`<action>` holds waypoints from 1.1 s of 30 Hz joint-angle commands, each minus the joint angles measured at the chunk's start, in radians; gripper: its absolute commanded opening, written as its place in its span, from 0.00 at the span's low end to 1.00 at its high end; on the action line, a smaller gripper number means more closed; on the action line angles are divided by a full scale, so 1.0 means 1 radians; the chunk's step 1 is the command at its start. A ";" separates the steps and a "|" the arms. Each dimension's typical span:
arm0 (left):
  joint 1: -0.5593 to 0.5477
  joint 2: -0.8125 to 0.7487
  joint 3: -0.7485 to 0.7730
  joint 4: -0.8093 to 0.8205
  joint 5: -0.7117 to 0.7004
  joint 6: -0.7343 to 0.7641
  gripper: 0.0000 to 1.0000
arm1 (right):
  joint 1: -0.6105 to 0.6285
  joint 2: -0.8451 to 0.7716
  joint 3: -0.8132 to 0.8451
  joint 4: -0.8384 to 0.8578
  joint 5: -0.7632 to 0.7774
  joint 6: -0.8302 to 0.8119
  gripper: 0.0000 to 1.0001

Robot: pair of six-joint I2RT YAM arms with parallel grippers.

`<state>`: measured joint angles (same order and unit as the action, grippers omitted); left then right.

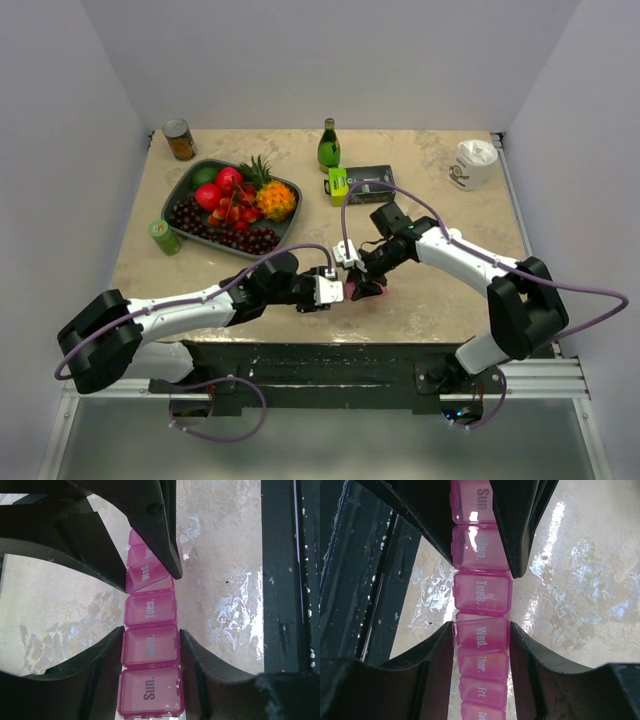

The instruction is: Sort the pills into containers

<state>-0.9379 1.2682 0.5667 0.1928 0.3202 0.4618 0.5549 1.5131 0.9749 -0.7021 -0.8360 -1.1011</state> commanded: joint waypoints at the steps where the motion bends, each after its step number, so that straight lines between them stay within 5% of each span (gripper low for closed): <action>1: -0.007 0.019 -0.002 -0.027 -0.026 0.055 0.00 | -0.010 0.009 0.041 -0.045 -0.049 -0.009 0.15; 7: -0.013 0.031 -0.010 -0.024 -0.036 0.066 0.00 | -0.021 0.047 0.060 -0.060 -0.055 0.001 0.19; 14: -0.015 0.040 -0.011 -0.019 -0.020 0.060 0.00 | -0.046 0.039 0.054 0.015 -0.031 0.107 0.47; 18: -0.015 0.046 -0.008 -0.023 -0.006 0.055 0.00 | -0.059 0.013 0.041 0.055 -0.026 0.147 0.53; 19: -0.015 0.048 -0.007 -0.024 -0.004 0.054 0.00 | -0.062 0.007 0.041 0.061 -0.023 0.156 0.65; 21: -0.015 0.053 -0.007 -0.026 -0.004 0.054 0.00 | -0.072 0.004 0.041 0.065 -0.023 0.162 0.74; 24: -0.015 0.057 -0.005 -0.029 -0.003 0.051 0.00 | -0.081 -0.008 0.035 0.088 -0.014 0.181 0.73; 28: -0.015 0.060 -0.004 -0.020 -0.003 0.043 0.00 | -0.082 -0.014 0.028 0.148 0.009 0.239 0.59; 33: -0.013 0.074 0.002 -0.016 -0.013 0.021 0.00 | -0.082 0.016 0.071 -0.026 -0.034 0.065 0.65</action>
<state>-0.9504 1.3266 0.5625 0.1524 0.3000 0.4908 0.4755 1.5307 1.0019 -0.6140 -0.8310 -0.9195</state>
